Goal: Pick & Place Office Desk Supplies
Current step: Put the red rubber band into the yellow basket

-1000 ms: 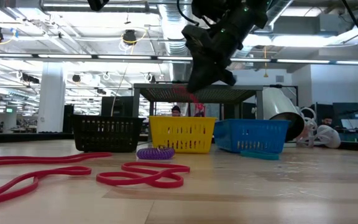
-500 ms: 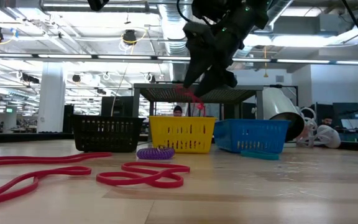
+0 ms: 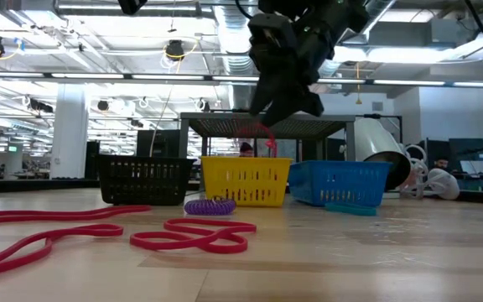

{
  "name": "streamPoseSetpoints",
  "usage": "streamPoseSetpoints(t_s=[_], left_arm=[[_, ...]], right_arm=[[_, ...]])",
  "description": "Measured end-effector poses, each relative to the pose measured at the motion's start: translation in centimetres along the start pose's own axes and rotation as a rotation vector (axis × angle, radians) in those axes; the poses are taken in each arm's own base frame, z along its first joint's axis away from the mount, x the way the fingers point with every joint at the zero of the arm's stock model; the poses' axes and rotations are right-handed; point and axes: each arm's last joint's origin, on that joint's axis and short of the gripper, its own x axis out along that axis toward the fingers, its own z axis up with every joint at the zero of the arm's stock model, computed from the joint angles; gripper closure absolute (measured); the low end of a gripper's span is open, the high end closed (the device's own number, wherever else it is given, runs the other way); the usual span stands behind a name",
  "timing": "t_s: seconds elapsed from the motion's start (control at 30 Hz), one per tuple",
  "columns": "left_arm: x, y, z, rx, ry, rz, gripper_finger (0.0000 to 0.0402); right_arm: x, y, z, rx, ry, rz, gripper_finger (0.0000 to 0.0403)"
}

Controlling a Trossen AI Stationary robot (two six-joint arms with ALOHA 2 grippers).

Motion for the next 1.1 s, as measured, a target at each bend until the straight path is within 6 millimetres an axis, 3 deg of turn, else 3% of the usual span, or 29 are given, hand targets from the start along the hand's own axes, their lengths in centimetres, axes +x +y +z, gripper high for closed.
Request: streamPoseSetpoints(t_s=[0.2,0.5,0.63,0.77,0.93,1.1], left_arm=[[0.0,0.0,0.0,0.000,0.000,0.000,0.0399],[0.0,0.0,0.0,-0.007,0.002,-0.003,0.0399],[0.0,0.0,0.0,-0.007,0.003,-0.006,0.0399],[0.0,0.0,0.0,-0.007,0.004,-0.008,0.0399],[0.0,0.0,0.0,-0.007,0.004,-0.008,0.0399],[0.0,0.0,0.0,-0.003,0.004,-0.008,0.0399]], right_arm=[[-0.1,0.0,0.8,0.026,0.027,0.167,0.0272],[0.0,-0.9,0.3,0.080,0.038,0.009,0.0292],[0.0,-0.7,0.5,0.067,0.066,0.101,0.0295],[0.0,-1.2,0.4,0.107,0.013,-0.035,0.0296],[0.1,-0.5,1.1,0.090,0.040,0.168,0.0296],[0.9,-1.7,0.1,0.122,0.079,-0.028,0.0296]])
